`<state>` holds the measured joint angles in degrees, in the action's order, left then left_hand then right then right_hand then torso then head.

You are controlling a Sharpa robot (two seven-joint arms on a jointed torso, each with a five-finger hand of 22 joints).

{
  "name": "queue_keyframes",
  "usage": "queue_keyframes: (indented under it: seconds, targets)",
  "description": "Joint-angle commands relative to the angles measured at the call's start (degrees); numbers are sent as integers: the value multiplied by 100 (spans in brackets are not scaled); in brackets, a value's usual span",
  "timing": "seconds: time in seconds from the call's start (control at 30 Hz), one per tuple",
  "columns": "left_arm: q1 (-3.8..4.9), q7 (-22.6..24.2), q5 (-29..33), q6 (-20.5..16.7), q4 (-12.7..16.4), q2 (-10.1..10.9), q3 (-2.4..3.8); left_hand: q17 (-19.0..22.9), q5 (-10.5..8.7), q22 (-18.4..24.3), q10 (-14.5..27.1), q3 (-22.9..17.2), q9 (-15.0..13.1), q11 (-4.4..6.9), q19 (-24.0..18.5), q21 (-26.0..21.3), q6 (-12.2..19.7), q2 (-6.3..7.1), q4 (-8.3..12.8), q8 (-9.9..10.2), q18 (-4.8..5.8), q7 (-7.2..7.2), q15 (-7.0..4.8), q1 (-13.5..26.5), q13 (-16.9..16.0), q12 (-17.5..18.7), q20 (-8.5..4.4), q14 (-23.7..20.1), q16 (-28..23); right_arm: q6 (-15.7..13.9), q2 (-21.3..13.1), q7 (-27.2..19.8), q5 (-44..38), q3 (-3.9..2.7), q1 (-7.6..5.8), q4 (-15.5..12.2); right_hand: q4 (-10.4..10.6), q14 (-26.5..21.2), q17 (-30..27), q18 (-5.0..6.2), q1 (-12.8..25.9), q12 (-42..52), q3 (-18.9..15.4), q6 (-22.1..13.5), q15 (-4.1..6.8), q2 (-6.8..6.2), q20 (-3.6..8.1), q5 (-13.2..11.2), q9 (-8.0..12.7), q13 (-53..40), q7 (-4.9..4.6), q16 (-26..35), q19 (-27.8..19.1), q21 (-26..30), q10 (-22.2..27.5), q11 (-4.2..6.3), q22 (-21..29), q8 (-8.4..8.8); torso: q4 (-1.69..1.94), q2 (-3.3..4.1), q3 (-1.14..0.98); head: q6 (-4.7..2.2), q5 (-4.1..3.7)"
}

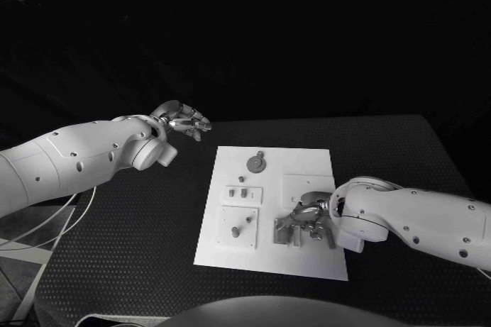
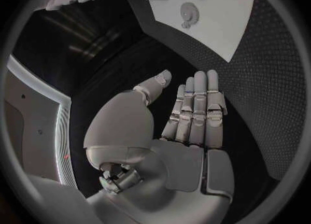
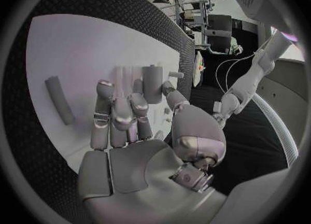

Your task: Assemble the parts on the task board

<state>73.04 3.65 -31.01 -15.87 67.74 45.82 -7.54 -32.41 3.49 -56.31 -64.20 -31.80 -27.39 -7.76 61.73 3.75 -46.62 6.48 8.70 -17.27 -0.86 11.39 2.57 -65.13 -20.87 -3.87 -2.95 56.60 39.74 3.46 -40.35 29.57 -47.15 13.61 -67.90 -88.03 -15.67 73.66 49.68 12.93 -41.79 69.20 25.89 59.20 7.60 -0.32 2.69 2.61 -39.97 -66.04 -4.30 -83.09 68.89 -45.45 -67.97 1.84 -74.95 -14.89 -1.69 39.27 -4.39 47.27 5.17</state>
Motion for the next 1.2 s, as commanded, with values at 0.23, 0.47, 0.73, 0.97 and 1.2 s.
queue_keyframes:
  seconds: [0.23,0.47,0.73,0.97,1.2]
  targets:
    - [5,31,8,55,10,-1,3,-14,4,5,53,-3,8,5,12,27,50,15,-33,-36,-96,-4,-1,19,-8,-8,-16,54,-37,-17,-19,16,-135,12,15,30,29,5,-5,207,21,-29,-9,-18,36,-43,4,19,7,6,-26,12,29,35,37,0,-61,20,0,0,0,6,3]
    - [5,30,8,59,8,-2,3,-20,3,5,54,-2,11,4,11,27,54,11,-42,-36,-95,-2,-1,23,-8,-7,-15,55,-42,-27,-24,10,-138,12,15,31,29,5,-5,207,21,-29,-9,-18,36,-43,4,19,7,6,-26,12,29,35,37,0,-61,20,-3,-1,-1,7,3]
    - [5,28,8,51,8,-4,3,-25,4,5,55,-1,13,4,10,26,55,11,-45,-37,-96,-2,-1,23,-8,-7,-16,56,-46,-61,-36,-12,-170,12,15,22,29,5,-5,207,21,-29,-9,-18,36,-43,4,19,7,6,-26,12,29,35,37,0,-61,20,0,0,-2,16,4]
    - [5,31,8,50,6,-1,3,-26,4,5,55,0,13,4,10,26,56,12,-45,-37,-96,-2,-1,23,-8,-7,-16,56,-47,-92,-52,-14,-210,12,15,17,142,-11,-9,153,377,-111,-208,-70,21,-711,-34,-2,20,89,-43,24,8,47,133,-27,-52,51,2,0,-1,22,11]
    - [5,34,8,50,5,-4,3,-40,-11,6,57,20,18,3,7,25,62,23,-68,-38,-94,1,1,51,-9,-7,-14,57,-58,-69,-55,-13,-245,12,15,3,1094,20,-37,207,335,-105,799,-105,23,-1306,76,24,-4,109,-46,56,112,84,149,-18,12,80,-1,1,-3,26,14]
